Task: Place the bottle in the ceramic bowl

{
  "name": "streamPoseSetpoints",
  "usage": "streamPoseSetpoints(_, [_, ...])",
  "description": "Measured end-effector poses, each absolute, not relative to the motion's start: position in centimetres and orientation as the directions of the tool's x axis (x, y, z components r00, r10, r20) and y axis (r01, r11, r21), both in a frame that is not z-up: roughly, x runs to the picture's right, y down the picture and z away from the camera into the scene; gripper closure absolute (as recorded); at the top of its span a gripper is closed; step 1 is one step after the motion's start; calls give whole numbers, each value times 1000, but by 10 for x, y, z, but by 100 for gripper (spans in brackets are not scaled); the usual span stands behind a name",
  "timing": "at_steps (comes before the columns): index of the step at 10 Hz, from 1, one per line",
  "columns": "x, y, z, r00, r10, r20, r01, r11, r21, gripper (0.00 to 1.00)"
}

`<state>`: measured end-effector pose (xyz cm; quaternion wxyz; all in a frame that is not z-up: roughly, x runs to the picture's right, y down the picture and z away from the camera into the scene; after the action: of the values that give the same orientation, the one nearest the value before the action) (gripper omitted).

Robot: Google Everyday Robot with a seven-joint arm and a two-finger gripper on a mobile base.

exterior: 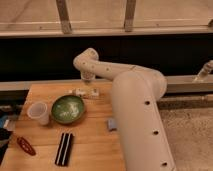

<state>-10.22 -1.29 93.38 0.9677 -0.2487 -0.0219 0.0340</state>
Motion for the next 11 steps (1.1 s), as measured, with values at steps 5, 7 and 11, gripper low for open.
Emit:
streamPoseSetpoints(5, [-123,14,969,991,100,89,-34,828,-559,20])
streamPoseSetpoints(7, [-122,23,974,985,130,114,-39,811,-584,23])
streamPoseSetpoints(11, [-122,33,973,978,149,144,-33,798,-602,61])
